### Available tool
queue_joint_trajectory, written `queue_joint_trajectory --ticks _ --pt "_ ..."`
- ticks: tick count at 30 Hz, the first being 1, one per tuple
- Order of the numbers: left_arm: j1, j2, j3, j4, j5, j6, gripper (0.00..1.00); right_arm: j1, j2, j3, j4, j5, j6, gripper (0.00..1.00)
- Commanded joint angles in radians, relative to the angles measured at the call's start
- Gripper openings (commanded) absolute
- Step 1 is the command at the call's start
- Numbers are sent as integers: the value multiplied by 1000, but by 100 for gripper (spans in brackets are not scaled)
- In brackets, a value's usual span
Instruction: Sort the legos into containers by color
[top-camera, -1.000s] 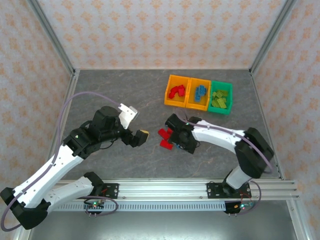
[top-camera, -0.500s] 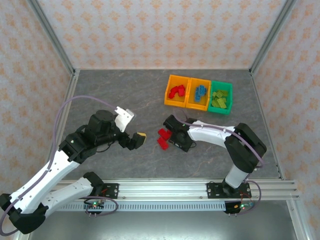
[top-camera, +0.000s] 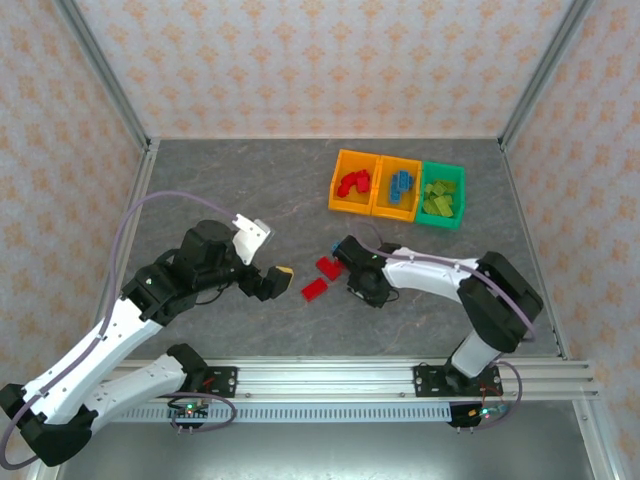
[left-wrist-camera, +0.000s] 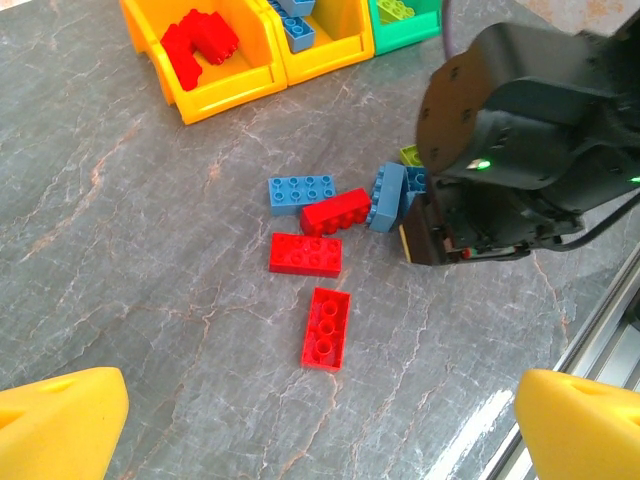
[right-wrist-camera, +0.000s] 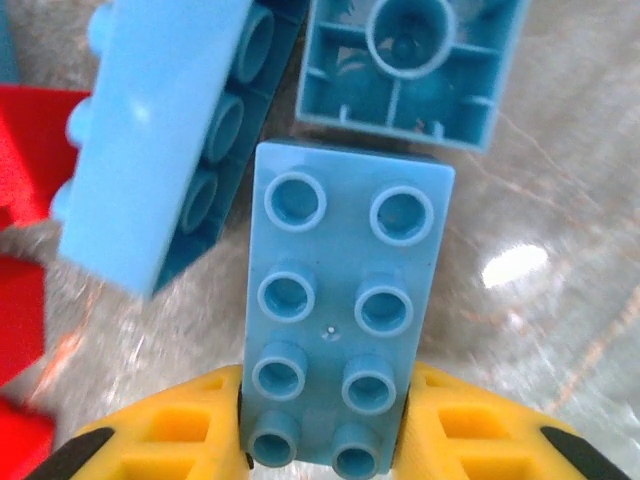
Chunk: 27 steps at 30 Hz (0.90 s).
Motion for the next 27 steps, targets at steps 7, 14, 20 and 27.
queue_joint_trajectory --ticks 7,14,20,27 --pt "-3 -7 -21 47 9 13 100 19 -341 126 -293 201 -9 30" --pt "-2 45 10 56 35 32 100 -350 -178 318 -168 113 -382 28" --pt "-4 37 34 16 13 53 100 -515 292 724 -260 9 -621 28" --pt "-4 -21 5 19 -20 5 100 -589 587 1097 -332 -73 -685 41"
